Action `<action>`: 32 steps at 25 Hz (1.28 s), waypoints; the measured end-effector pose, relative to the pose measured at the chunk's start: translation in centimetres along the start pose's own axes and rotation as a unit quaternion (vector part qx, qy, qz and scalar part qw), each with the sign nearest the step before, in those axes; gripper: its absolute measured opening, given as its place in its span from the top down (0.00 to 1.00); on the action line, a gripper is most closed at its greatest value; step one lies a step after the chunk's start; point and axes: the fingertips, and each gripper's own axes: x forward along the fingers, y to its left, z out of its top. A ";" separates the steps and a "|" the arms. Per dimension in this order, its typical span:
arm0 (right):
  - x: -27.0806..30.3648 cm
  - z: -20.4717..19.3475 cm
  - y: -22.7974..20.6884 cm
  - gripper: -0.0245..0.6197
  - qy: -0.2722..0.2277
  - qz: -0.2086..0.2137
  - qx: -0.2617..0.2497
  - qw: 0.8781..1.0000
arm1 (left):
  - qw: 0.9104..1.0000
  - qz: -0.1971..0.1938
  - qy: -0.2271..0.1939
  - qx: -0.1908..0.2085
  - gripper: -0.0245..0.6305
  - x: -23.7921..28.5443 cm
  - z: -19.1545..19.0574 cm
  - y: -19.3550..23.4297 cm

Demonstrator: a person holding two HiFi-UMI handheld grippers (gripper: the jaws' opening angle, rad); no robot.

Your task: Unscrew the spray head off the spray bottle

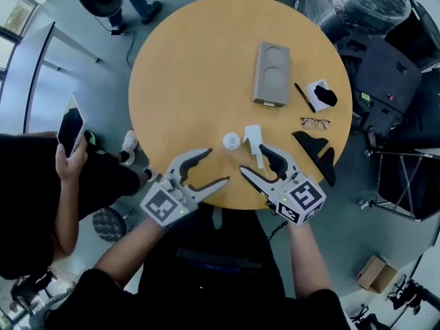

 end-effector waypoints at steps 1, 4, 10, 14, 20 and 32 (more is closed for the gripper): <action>-0.8 2.0 1.5 0.51 -0.025 0.013 -0.006 1.000 | 1.000 -0.010 -0.005 -0.002 0.50 -0.5 1.6 -0.8; -3.3 6.3 4.9 0.58 -0.068 0.032 -0.032 0.997 | 1.000 -0.022 -0.004 -0.004 0.56 -1.5 5.1 -2.9; -6.4 11.8 10.7 0.74 -0.086 0.085 -0.062 0.991 | 0.999 -0.010 -0.033 0.014 0.82 -4.1 12.1 -5.9; -8.5 13.9 12.4 0.91 -0.105 0.080 -0.101 0.986 | 0.999 -0.021 -0.026 0.013 0.86 -4.2 14.1 -7.9; -9.7 15.0 13.6 0.96 -0.114 0.085 -0.100 0.985 | 0.999 -0.038 -0.029 -0.012 0.94 -4.7 15.7 -9.2; -10.3 14.6 15.9 0.96 -0.119 0.075 -0.121 0.983 | 0.999 -0.010 -0.018 0.035 0.94 -6.3 16.0 -10.3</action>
